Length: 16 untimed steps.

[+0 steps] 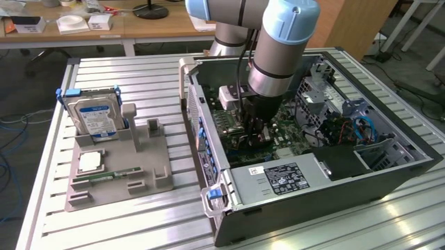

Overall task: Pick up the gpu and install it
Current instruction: 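Insert the gpu into the slot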

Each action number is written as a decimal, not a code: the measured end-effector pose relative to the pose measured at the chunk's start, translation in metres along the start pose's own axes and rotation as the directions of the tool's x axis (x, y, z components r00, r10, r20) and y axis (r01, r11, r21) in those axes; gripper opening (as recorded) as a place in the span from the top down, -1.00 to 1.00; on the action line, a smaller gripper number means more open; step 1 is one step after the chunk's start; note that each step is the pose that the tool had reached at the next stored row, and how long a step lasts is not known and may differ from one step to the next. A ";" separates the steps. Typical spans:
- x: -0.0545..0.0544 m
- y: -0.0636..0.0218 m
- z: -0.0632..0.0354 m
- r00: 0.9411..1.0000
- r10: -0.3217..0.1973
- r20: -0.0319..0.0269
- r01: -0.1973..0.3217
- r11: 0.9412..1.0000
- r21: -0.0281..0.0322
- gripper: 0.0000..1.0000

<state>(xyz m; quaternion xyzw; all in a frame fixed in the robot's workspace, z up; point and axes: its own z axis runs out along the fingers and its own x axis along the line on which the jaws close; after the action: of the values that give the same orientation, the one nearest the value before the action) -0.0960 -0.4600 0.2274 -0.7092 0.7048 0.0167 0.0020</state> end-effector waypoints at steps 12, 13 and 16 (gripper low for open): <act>0.000 0.0001 0.0000 1.000 0.000 0.000 0.000 1.000 0.000 0.47; 0.000 0.0000 0.0000 1.000 0.000 0.000 0.000 1.000 0.000 0.47; 0.000 0.0000 0.0000 1.000 0.000 0.000 0.000 1.000 0.000 0.47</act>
<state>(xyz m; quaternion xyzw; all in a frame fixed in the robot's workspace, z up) -0.0960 -0.4600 0.2274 -0.7092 0.7048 0.0167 0.0020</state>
